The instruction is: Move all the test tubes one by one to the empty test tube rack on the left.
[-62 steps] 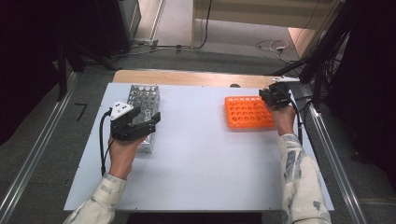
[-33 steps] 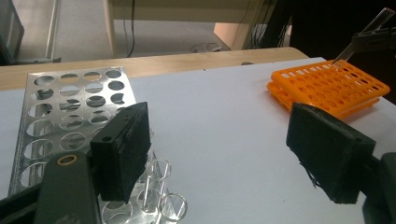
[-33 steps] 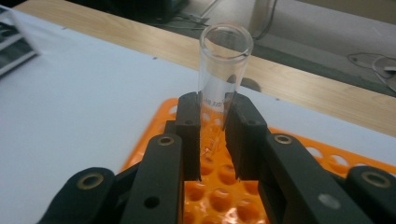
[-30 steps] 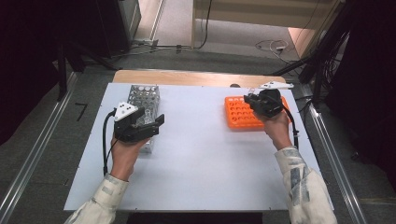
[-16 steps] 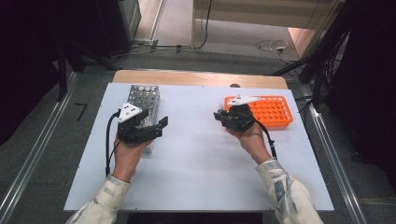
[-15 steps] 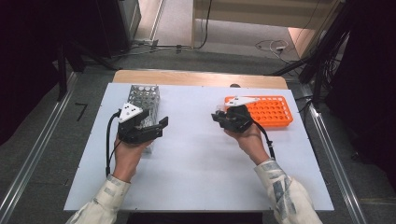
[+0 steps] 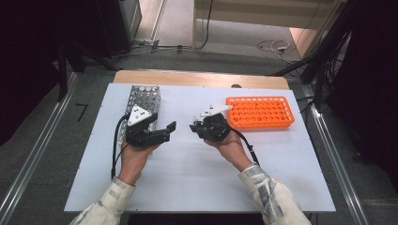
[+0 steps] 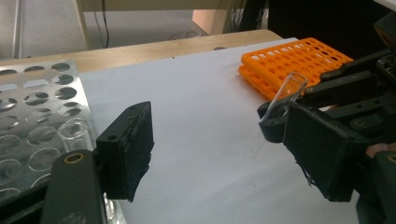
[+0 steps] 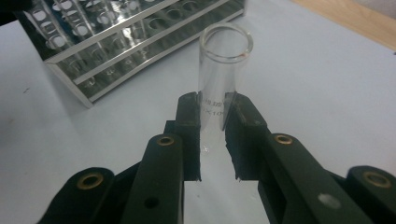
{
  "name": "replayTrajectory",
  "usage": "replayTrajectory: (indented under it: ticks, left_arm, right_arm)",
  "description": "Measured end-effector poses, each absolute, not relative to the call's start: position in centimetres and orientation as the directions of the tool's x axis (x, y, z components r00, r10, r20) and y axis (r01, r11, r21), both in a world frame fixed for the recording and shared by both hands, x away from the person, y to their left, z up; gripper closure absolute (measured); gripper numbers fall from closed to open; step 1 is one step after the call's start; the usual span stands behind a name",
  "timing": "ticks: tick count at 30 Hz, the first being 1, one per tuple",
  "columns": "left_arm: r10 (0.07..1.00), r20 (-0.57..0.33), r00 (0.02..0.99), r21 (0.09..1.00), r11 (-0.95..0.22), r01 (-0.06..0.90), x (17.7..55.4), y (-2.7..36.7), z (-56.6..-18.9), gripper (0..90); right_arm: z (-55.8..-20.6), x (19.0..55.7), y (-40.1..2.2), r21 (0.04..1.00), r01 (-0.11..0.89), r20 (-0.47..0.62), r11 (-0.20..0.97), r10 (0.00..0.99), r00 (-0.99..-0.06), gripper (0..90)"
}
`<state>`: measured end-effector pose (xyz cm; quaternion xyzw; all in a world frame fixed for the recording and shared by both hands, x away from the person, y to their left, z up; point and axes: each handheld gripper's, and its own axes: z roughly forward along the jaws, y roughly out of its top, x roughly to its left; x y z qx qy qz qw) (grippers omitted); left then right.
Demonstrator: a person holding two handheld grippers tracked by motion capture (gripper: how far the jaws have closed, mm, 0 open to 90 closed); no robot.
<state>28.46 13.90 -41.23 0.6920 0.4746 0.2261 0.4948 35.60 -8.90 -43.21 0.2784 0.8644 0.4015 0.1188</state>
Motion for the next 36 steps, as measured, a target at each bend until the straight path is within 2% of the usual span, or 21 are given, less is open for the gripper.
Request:
replayTrajectory:
  ticks: [8, 15, 25, 36]
  left_arm:
    - [0.861, -0.136, 0.490, 0.896, -0.104, 0.432, 28.4, 12.4, -41.6, 29.8]
    - [0.837, -0.115, 0.536, 0.895, -0.146, 0.421, 28.4, 11.6, -42.0, 51.8]
    - [0.826, -0.082, 0.558, 0.887, -0.195, 0.418, 28.5, 11.0, -42.5, 70.0]
    - [0.832, -0.066, 0.551, 0.890, -0.201, 0.409, 28.4, 10.9, -42.4, 75.0]
  right_arm:
    - [-43.6, 34.6, -7.1, 0.758, 0.368, 0.034, 0.539, 0.531, -0.847, 73.6]
    - [-44.0, 33.8, -5.8, 0.749, 0.351, 0.027, 0.562, 0.503, -0.864, 73.5]
    - [-43.9, 33.5, -5.5, 0.749, 0.344, 0.029, 0.566, 0.491, -0.870, 73.5]
    - [-43.7, 33.4, -5.6, 0.746, 0.352, 0.034, 0.565, 0.496, -0.868, 72.9]
